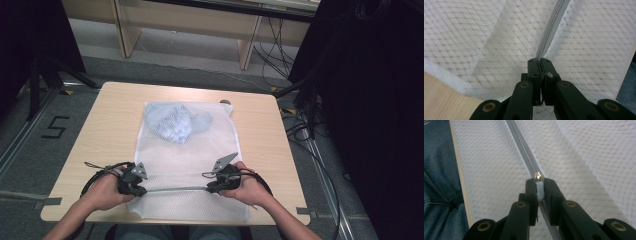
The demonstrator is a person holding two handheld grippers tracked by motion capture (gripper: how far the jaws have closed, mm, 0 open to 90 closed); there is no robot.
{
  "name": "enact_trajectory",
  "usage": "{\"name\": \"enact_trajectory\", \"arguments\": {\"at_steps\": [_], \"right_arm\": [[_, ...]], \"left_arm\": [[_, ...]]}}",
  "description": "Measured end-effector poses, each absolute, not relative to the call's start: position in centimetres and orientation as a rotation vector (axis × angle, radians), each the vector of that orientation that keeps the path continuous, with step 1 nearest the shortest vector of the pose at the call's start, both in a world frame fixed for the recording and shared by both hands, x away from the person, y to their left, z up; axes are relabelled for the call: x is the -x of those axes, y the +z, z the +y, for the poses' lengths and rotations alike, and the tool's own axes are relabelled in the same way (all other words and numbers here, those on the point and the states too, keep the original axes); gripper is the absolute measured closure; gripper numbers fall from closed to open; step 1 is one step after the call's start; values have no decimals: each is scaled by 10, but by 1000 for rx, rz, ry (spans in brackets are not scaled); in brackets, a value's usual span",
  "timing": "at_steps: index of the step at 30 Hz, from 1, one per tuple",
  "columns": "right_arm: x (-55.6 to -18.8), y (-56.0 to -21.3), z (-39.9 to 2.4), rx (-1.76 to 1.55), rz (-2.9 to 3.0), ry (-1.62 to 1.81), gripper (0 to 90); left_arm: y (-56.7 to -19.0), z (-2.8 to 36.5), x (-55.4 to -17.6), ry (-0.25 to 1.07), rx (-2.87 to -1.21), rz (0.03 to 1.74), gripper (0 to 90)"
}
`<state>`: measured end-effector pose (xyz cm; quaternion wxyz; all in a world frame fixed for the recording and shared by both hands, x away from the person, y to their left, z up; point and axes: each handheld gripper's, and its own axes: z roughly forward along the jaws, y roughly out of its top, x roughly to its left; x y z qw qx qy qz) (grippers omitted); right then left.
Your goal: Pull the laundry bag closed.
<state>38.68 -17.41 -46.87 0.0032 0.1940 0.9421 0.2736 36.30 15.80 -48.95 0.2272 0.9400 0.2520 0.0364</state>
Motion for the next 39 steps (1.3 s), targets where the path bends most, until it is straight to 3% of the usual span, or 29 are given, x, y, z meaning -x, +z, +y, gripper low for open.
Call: {"name": "enact_trajectory", "arguments": {"at_steps": [39], "right_arm": [[-386,-472,-210,-690,2920,860,826]], "left_arm": [[-490,158,-362,99,-2575,697,870]]}}
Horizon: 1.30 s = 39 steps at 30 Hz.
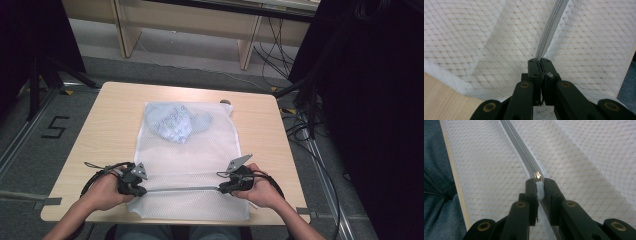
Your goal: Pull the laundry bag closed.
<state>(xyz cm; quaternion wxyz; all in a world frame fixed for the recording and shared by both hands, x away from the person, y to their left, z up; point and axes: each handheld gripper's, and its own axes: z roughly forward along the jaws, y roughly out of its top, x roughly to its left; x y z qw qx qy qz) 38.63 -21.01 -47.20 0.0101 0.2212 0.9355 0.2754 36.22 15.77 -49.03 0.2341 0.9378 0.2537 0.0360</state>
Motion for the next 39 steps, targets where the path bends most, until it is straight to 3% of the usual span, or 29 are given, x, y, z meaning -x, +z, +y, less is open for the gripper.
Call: {"name": "enact_trajectory", "arguments": {"at_steps": [39], "right_arm": [[-389,-473,-225,-712,2920,872,826]], "left_arm": [[-490,159,-363,96,-2578,694,870]]}}
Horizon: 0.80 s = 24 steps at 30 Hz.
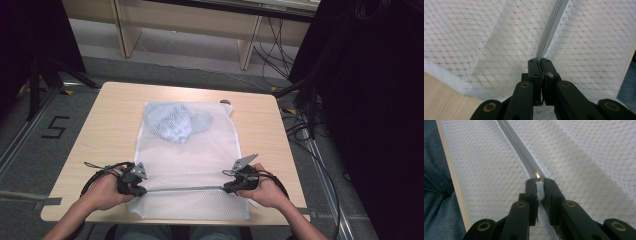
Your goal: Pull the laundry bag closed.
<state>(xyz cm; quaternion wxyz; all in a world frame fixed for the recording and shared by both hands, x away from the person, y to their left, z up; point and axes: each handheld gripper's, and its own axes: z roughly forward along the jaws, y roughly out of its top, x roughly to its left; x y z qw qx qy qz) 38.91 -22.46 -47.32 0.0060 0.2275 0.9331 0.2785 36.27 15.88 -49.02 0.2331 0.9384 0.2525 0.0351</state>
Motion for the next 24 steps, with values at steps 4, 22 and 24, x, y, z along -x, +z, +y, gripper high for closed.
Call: {"name": "enact_trajectory", "arguments": {"at_steps": [4,22,24], "right_arm": [[-390,-473,-228,-736,2916,839,827],[-390,-475,-263,-865,2864,822,826],[-389,-475,-265,-902,2868,817,827]], "left_arm": [[-490,159,-363,96,-2578,692,870],[-490,159,-363,90,-2578,699,870],[-490,159,-363,89,-2576,699,871]]}}
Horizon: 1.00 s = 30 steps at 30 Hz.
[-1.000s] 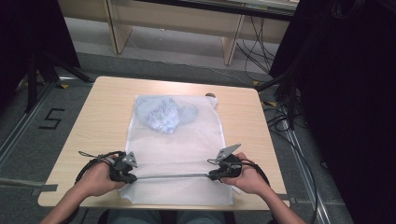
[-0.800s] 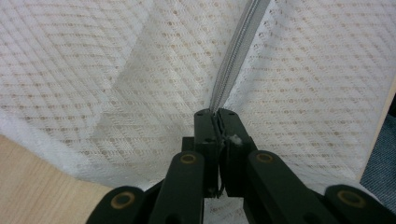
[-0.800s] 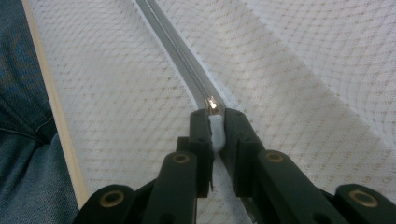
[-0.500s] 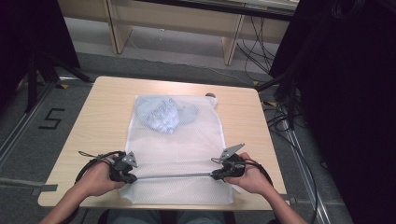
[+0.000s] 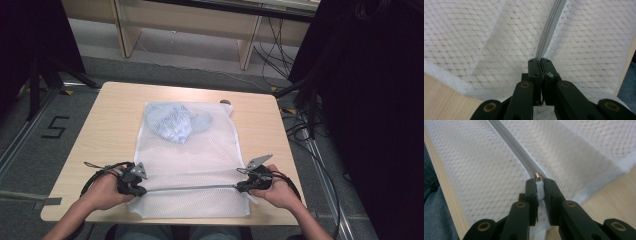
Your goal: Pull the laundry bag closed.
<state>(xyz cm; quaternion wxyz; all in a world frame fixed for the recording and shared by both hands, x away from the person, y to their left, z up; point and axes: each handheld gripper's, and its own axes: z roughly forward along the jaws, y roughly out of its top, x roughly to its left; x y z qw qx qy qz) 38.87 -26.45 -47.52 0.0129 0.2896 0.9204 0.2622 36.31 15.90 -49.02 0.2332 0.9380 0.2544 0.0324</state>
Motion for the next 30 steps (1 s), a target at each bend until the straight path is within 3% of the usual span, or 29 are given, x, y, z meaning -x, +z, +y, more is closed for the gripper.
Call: {"name": "enact_trajectory", "arguments": {"at_steps": [13,27,30], "right_arm": [[-382,-477,-277,-1045,2890,779,827],[-383,-480,-279,-982,2853,795,823],[-385,-480,-283,-968,2805,887,754]], "left_arm": [[-490,159,-363,87,-2571,702,871],[-491,159,-363,85,-2557,706,869],[-491,159,-362,89,-2557,706,863]]}}
